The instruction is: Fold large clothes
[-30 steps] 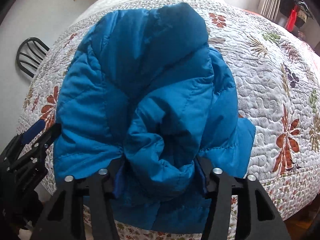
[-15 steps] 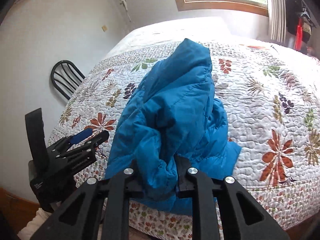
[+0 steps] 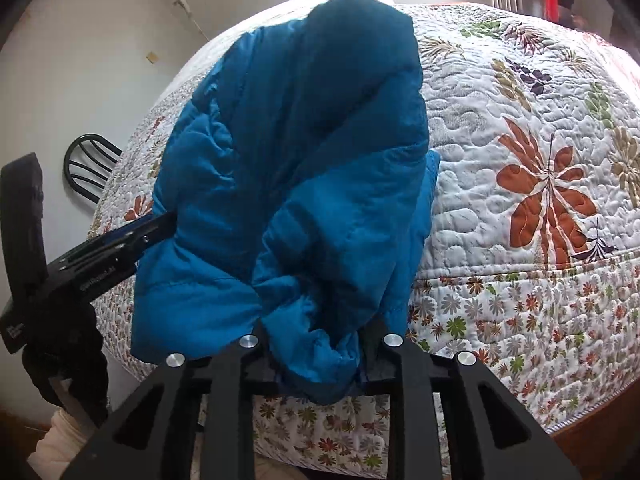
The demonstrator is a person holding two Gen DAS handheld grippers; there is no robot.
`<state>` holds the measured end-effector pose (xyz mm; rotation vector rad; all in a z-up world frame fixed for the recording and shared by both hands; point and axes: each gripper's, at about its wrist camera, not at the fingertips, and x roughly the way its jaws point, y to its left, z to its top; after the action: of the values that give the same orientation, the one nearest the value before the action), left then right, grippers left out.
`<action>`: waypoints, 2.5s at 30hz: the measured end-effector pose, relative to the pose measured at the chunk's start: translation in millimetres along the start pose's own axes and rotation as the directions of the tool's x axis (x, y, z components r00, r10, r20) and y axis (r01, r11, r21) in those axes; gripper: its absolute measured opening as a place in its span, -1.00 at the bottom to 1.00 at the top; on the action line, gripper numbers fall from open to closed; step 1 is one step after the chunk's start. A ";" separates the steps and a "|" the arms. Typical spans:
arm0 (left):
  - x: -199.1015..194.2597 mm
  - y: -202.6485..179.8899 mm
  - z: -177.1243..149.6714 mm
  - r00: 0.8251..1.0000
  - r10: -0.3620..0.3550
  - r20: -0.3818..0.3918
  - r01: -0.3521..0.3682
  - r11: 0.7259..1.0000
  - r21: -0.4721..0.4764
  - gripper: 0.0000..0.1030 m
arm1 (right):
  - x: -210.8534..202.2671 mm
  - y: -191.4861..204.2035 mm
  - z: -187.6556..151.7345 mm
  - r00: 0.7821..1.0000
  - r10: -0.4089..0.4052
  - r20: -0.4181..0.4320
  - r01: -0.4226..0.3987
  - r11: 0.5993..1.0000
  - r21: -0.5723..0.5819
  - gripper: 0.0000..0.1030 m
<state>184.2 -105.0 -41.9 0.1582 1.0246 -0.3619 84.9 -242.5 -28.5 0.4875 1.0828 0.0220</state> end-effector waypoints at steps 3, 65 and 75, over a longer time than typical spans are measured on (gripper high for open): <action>5.4 -7.3 -5.8 0.999 0.035 0.020 -0.035 0.999 0.013 -0.15 | 8.1 -2.3 -1.4 1.000 -0.008 -0.002 0.008 1.000 0.001 -0.50; -0.1 -13.6 -20.2 0.996 -0.077 0.051 0.073 0.995 0.072 -1.00 | 17.1 20.1 14.1 0.995 -0.097 -0.016 0.095 0.990 -0.109 -0.92; 0.8 -9.6 -19.5 0.993 -0.107 0.048 0.104 0.993 0.064 -1.00 | 20.7 16.2 16.5 0.996 -0.091 -0.018 0.089 0.990 -0.109 -0.92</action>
<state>165.4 -108.3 -52.2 0.1495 0.9739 -0.4917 112.4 -228.9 -33.4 0.3408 1.1189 0.0067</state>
